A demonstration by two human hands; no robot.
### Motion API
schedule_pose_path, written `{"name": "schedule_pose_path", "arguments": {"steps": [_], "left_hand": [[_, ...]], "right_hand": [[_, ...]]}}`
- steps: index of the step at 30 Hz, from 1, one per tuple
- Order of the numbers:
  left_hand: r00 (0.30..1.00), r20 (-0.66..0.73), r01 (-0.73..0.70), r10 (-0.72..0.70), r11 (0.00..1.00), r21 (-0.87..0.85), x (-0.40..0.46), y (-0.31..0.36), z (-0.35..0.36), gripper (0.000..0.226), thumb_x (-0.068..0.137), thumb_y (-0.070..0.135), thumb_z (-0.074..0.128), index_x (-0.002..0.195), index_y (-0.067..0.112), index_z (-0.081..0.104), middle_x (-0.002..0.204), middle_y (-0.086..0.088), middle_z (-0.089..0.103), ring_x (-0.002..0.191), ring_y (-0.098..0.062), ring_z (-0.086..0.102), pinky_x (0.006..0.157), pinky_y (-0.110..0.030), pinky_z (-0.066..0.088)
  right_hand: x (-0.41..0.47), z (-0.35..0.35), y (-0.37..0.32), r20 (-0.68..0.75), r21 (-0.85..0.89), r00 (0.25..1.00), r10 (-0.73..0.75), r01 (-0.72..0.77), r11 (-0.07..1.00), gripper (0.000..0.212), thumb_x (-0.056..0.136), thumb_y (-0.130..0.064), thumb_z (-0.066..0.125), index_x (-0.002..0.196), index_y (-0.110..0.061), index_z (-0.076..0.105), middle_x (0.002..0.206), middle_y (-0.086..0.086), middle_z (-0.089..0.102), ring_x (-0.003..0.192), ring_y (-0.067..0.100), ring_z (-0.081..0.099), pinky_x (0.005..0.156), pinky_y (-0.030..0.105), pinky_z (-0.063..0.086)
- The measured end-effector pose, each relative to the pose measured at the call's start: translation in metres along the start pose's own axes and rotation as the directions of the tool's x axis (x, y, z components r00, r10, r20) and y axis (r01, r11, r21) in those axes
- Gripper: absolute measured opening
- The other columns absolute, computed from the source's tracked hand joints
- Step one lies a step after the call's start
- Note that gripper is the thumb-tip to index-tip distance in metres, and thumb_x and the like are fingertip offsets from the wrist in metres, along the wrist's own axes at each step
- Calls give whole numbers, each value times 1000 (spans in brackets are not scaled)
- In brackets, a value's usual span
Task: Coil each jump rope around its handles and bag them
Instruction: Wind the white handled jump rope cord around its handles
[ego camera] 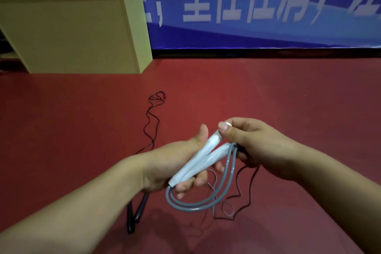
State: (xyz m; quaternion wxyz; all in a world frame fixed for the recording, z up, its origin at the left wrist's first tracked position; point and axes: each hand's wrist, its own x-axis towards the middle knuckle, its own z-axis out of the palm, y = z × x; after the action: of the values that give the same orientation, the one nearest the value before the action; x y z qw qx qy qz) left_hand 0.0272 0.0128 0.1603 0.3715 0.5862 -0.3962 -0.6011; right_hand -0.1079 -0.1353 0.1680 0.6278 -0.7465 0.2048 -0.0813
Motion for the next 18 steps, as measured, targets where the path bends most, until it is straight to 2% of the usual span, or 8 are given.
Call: {"name": "schedule_pose_path", "arguments": {"steps": [2,3,6,8,10,13,16,18], "left_hand": [[1000,12,-13,14,995,-96,-1,-2,-4,82,78,85,20,77,21,71,64,-5,59,45,-11,50,50,-26,48],[1000,-19,-23,22,995,-100,-1,-3,-4,76,79,81,26,75,20,71,66,-5,63,51,-13,54,55,-26,48],[990,-133,-47,55,997,63,2,-11,0,45,87,59,55,85,16,67,69,7,66,60,-7,56,57,-20,44],[979,-190,-59,78,993,107,4,-16,2,36,85,47,60,92,13,65,69,10,65,57,-2,55,53,-14,40],[966,-236,-76,102,990,118,5,-18,2,37,83,47,58,93,12,65,73,3,64,60,-5,56,55,-14,41],[971,-213,-85,110,989,121,2,-20,3,35,90,49,54,91,15,62,82,-5,67,70,-17,61,65,-25,46],[981,-150,-108,120,991,83,-2,-23,2,36,92,46,56,100,10,60,98,-19,72,92,-42,68,82,-47,51],[986,-106,-120,127,990,68,-5,-20,3,41,88,47,62,102,8,62,101,-22,72,96,-47,67,82,-48,55]], "right_hand": [[1,-2,1,-5,-29,1000,29,-30,999,43,94,-41,56,97,2,60,49,3,39,43,13,24,40,21,16],[1,-3,2,-26,-52,998,50,-51,997,44,94,-41,56,97,3,60,48,2,39,42,13,24,40,21,16],[2,-5,4,-111,-95,989,98,-108,990,46,95,-43,56,94,3,63,47,3,41,40,12,23,41,20,16],[1,-6,4,-129,-67,984,122,-131,989,44,95,-44,56,91,-1,64,48,4,41,40,13,22,42,19,15],[0,-6,3,-113,-20,981,156,-159,987,41,95,-44,55,91,-4,65,48,3,40,41,13,21,43,20,14],[-2,-5,-1,-72,45,977,202,-199,979,49,94,-45,54,97,3,64,48,2,37,43,14,18,45,23,13],[-6,-3,-2,-35,66,970,242,-239,969,43,94,-47,54,90,-6,67,48,0,34,44,13,17,46,23,14],[-8,-2,-4,-25,67,968,249,-247,967,40,94,-47,54,88,-10,67,47,0,33,44,13,17,48,25,13]]}}
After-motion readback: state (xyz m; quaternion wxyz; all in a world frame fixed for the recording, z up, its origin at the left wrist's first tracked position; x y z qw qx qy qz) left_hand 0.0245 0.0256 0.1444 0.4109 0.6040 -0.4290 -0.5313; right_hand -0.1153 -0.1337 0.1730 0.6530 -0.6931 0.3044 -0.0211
